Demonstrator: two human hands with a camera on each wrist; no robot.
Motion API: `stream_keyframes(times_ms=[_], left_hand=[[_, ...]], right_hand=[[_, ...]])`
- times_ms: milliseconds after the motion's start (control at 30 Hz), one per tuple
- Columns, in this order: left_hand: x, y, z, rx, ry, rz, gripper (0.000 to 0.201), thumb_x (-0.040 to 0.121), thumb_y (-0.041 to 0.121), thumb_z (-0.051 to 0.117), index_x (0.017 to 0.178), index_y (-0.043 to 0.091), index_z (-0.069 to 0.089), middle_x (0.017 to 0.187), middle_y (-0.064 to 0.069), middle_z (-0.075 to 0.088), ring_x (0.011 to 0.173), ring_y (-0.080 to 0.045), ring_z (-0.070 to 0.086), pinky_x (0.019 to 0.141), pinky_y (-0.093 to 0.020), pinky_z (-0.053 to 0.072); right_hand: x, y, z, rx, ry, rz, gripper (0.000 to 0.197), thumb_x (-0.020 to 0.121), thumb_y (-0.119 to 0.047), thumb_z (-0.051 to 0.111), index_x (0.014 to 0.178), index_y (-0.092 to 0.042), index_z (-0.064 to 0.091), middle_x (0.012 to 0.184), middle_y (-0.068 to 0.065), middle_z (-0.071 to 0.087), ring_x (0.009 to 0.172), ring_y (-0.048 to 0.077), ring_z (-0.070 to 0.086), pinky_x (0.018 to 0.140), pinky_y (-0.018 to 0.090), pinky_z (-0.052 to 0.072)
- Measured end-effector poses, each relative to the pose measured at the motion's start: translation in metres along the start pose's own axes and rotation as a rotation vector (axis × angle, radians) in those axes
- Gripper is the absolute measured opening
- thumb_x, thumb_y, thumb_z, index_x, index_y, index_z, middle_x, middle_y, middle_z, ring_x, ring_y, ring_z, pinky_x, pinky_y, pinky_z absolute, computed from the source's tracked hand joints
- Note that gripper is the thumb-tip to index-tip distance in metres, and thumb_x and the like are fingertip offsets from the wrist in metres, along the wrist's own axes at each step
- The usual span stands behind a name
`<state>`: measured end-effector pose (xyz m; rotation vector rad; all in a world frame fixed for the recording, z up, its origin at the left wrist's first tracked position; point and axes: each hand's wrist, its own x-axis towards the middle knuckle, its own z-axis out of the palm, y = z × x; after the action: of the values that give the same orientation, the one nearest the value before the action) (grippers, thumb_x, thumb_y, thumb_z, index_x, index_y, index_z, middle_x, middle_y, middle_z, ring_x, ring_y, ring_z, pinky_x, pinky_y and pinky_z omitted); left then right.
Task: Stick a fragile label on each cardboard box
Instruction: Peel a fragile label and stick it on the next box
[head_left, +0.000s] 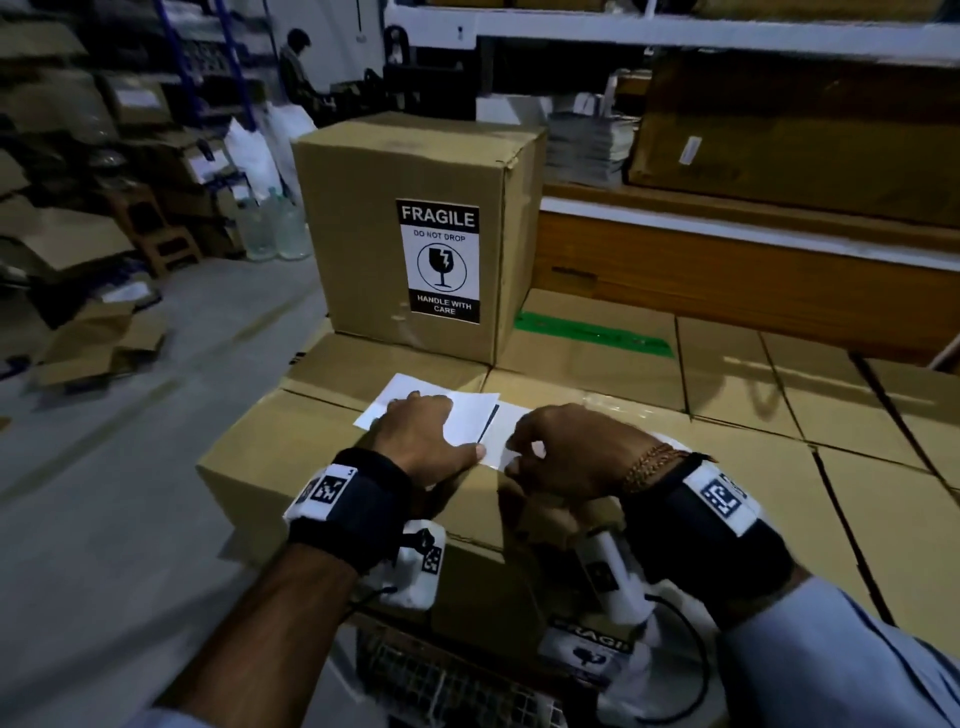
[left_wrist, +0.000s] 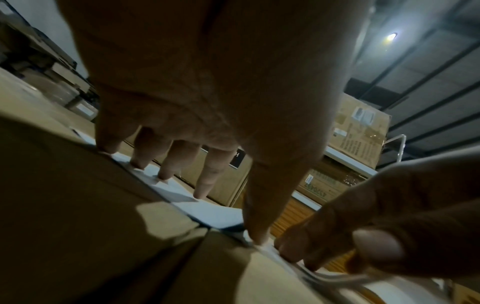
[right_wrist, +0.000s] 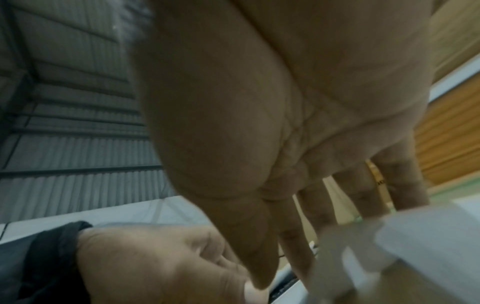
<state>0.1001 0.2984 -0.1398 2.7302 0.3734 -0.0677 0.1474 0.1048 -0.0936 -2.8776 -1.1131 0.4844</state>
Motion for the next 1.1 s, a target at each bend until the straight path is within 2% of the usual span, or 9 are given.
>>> stream_keyframes(times_ms=[100,167,300,533,600,700,933,1033,1100], left_hand=[[-0.004,0.001,-0.004,-0.126,0.142,0.003,0.043,0.086,0.046,0.074,0.119,0.019,0.073,0.128,0.000,0.068,0.118,-0.021,0.062,0.091,-0.024,0.045],[-0.007,0.002,-0.005,-0.183,0.192,-0.014,0.021,0.085,0.039,0.071,0.096,0.023,0.080,0.108,0.001,0.075,0.102,-0.020,0.068,0.080,-0.024,0.048],[-0.009,-0.001,-0.005,-0.275,0.264,-0.066,0.019,0.086,0.028,0.064,0.068,0.023,0.070,0.080,0.003,0.071,0.082,-0.023,0.067,0.070,-0.028,0.050],[-0.007,-0.004,-0.008,-0.341,0.295,-0.122,0.022,0.097,0.020,0.053,0.078,0.016,0.062,0.091,-0.009,0.068,0.078,-0.026,0.058,0.066,-0.028,0.037],[-0.006,-0.006,-0.011,-0.374,0.281,-0.150,0.020,0.099,0.022,0.050,0.087,0.015,0.063,0.092,-0.007,0.069,0.075,-0.022,0.062,0.063,-0.029,0.042],[-0.004,-0.012,-0.016,-0.469,0.284,-0.186,0.018,0.099,0.026,0.048,0.091,0.018,0.062,0.096,-0.009,0.073,0.083,-0.030,0.070,0.076,-0.036,0.057],[-0.001,-0.038,-0.035,-0.892,0.271,-0.277,0.025,0.090,0.039,0.047,0.089,0.018,0.059,0.087,-0.015,0.070,0.074,-0.034,0.072,0.072,-0.067,0.059],[-0.002,-0.049,-0.049,-1.139,0.309,-0.324,0.020,0.106,0.023,0.043,0.104,0.008,0.056,0.106,-0.026,0.065,0.078,-0.036,0.072,0.068,-0.056,0.063],[-0.004,-0.059,-0.058,-1.258,0.335,-0.331,0.024,0.109,0.021,0.038,0.120,0.003,0.050,0.107,-0.032,0.065,0.075,-0.040,0.075,0.060,-0.050,0.063]], right_hand=[[0.000,0.003,-0.001,0.037,0.024,-0.011,0.034,0.099,-0.045,0.058,0.117,-0.022,0.074,0.131,0.008,0.067,0.121,0.030,0.060,0.101,0.043,0.051],[0.001,0.004,-0.002,0.058,0.030,-0.014,0.034,0.098,-0.043,0.060,0.121,-0.022,0.074,0.132,0.009,0.066,0.121,0.029,0.061,0.101,0.041,0.050],[0.007,0.000,0.000,0.013,0.024,-0.012,0.040,0.098,-0.050,0.061,0.120,-0.018,0.071,0.129,0.012,0.065,0.118,0.034,0.060,0.100,0.044,0.051],[0.024,-0.008,0.008,-0.057,-0.030,0.021,0.041,0.107,-0.039,0.046,0.140,-0.017,0.054,0.133,0.019,0.050,0.126,0.042,0.050,0.104,0.052,0.048],[0.028,-0.011,0.008,-0.068,-0.045,0.033,0.048,0.108,-0.044,0.042,0.151,-0.023,0.045,0.138,0.018,0.046,0.129,0.042,0.047,0.105,0.053,0.047],[0.032,-0.017,0.007,-0.088,-0.026,0.060,0.065,0.102,-0.059,0.048,0.157,-0.026,0.035,0.141,0.015,0.042,0.132,0.034,0.042,0.105,0.051,0.047],[0.041,-0.020,0.008,-0.103,0.023,0.137,0.065,0.101,-0.067,0.041,0.141,-0.018,0.055,0.136,0.017,0.044,0.129,0.034,0.042,0.104,0.049,0.046],[0.041,-0.016,0.004,-0.164,0.019,0.133,0.065,0.100,-0.069,0.036,0.136,-0.021,0.062,0.123,0.016,0.049,0.119,0.033,0.045,0.099,0.047,0.049],[0.041,-0.013,0.002,-0.187,0.021,0.146,0.066,0.098,-0.073,0.036,0.138,-0.026,0.062,0.113,0.014,0.047,0.107,0.030,0.048,0.095,0.044,0.050]])
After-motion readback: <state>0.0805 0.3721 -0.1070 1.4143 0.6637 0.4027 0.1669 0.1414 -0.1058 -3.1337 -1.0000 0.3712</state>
